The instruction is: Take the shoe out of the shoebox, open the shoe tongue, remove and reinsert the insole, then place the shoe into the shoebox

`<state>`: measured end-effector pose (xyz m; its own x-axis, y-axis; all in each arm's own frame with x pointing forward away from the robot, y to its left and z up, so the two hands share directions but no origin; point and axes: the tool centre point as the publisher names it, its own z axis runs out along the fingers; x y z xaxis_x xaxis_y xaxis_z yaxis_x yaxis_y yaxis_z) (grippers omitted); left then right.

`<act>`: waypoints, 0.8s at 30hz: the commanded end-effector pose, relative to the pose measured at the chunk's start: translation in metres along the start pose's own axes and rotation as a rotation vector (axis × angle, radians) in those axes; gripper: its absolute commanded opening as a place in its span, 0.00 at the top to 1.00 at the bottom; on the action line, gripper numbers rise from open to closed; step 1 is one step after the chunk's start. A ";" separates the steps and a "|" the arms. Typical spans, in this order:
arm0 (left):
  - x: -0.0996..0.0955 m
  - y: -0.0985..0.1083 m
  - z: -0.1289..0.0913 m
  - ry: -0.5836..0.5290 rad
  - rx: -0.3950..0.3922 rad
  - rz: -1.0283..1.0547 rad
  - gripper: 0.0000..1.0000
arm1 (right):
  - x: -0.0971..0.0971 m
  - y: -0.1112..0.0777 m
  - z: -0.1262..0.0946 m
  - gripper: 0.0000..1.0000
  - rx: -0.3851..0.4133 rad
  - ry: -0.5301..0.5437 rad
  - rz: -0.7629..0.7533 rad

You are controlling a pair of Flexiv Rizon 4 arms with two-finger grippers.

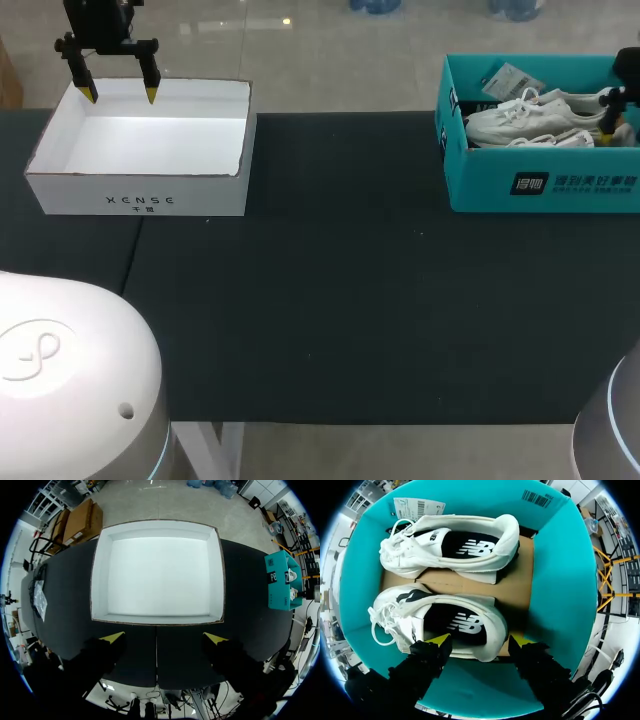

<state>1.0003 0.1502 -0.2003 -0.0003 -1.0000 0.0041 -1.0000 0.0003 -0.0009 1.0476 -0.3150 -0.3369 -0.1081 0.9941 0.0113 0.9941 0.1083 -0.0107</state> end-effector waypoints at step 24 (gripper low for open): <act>0.000 0.000 0.000 -0.002 -0.001 0.000 0.00 | 0.008 -0.005 -0.058 1.00 -0.058 -0.042 0.092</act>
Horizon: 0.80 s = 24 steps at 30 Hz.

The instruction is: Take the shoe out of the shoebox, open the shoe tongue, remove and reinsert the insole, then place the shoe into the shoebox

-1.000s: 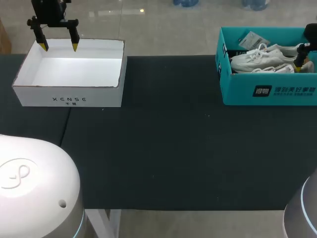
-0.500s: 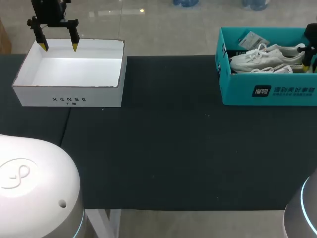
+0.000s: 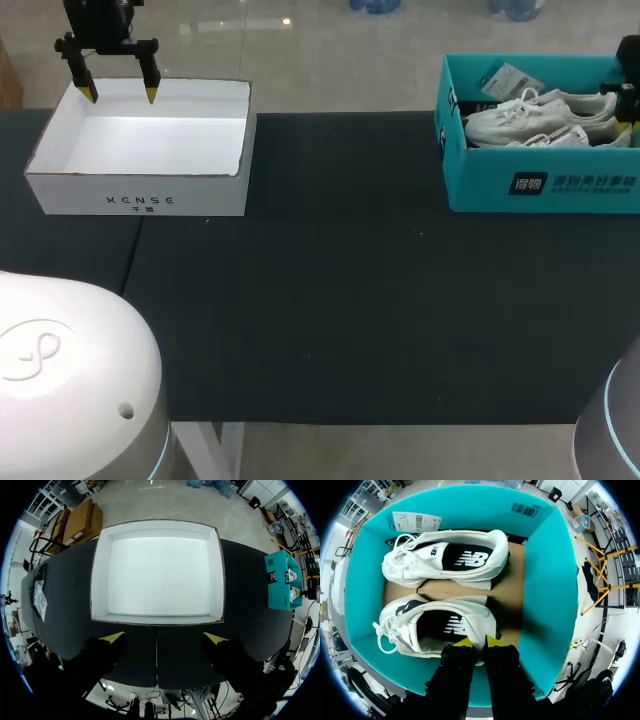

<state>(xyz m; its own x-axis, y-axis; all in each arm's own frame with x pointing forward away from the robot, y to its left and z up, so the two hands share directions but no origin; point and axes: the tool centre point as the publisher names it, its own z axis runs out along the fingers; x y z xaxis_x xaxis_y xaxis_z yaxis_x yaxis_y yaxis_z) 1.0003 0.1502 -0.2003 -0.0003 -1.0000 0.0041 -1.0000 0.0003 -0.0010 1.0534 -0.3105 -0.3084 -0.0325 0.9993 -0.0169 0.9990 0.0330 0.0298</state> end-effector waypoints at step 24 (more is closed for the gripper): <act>0.000 0.000 0.000 -0.002 -0.001 0.000 0.00 | 0.021 0.014 -0.206 1.00 -0.195 -0.039 0.115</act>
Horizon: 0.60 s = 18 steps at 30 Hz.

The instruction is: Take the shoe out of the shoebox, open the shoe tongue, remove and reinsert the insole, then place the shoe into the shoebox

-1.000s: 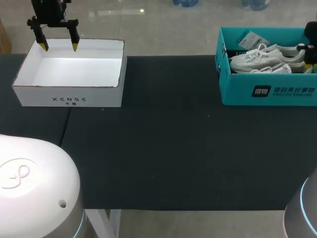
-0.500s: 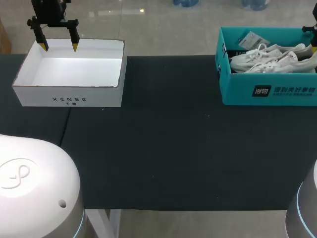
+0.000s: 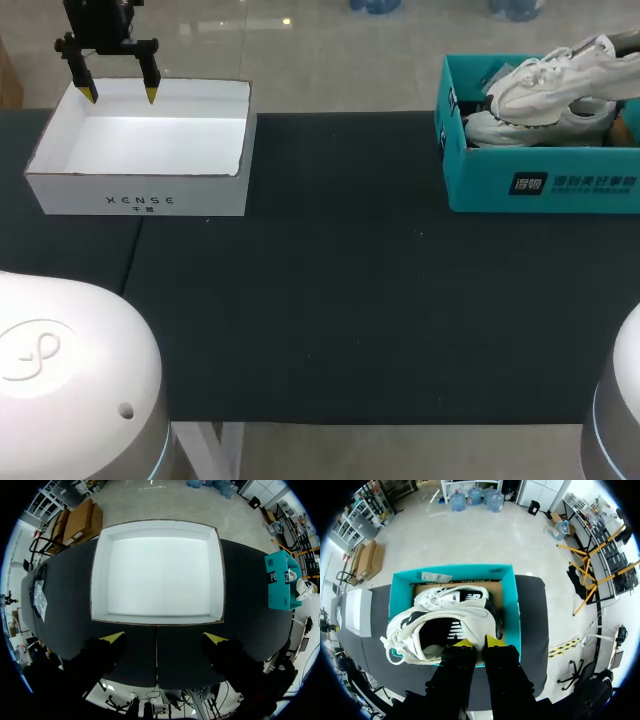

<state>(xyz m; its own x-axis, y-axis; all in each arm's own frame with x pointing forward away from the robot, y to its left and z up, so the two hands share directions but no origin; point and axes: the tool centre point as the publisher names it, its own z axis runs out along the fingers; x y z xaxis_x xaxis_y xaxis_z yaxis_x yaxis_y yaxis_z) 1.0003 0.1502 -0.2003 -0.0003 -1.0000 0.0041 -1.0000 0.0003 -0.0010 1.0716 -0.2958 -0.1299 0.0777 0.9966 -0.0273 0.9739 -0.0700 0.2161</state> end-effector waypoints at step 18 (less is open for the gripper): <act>0.000 0.000 0.000 -0.002 -0.001 0.000 0.00 | 0.014 -0.006 -0.035 1.00 -0.006 0.002 0.002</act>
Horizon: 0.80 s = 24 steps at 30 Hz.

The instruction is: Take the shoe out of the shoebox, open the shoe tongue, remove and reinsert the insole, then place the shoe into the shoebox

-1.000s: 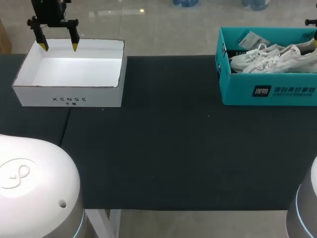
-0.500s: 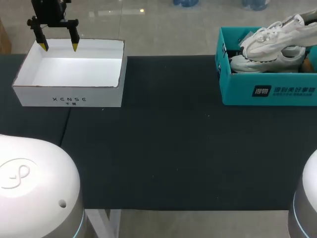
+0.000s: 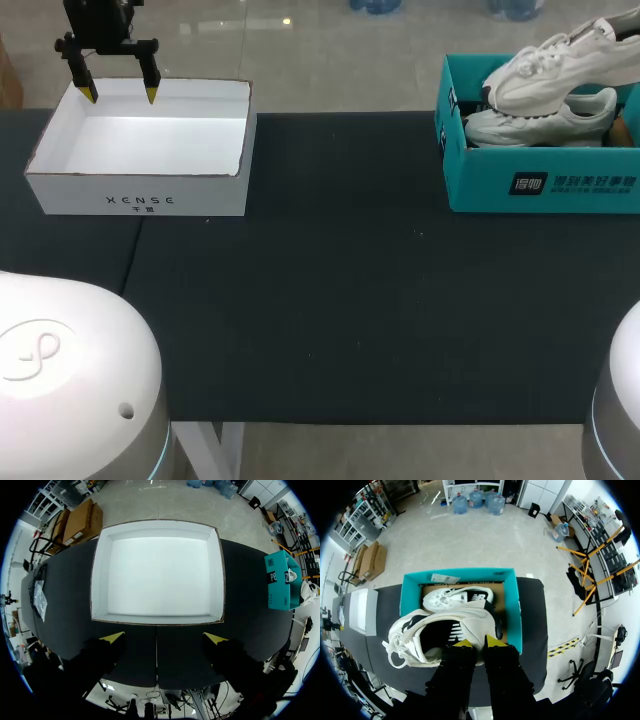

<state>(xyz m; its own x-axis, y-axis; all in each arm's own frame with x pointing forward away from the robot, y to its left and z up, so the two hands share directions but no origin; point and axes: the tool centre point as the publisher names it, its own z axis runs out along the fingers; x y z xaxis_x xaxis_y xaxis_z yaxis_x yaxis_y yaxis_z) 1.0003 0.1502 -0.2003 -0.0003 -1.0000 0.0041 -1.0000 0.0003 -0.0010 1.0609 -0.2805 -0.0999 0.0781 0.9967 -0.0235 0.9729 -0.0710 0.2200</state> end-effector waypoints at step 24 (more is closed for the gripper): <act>0.000 0.000 0.000 -0.002 -0.001 0.000 0.00 | 0.160 -0.167 -0.020 1.00 -0.016 0.033 0.061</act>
<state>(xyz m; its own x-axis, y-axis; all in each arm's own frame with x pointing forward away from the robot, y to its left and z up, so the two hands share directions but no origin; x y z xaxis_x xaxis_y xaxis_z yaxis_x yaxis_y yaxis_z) 1.0003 0.1502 -0.2003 -0.0002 -1.0000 0.0041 -1.0000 0.0002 -0.0010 0.9604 -0.1271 -0.1126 0.1246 0.9918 0.0268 0.9847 -0.1269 0.1196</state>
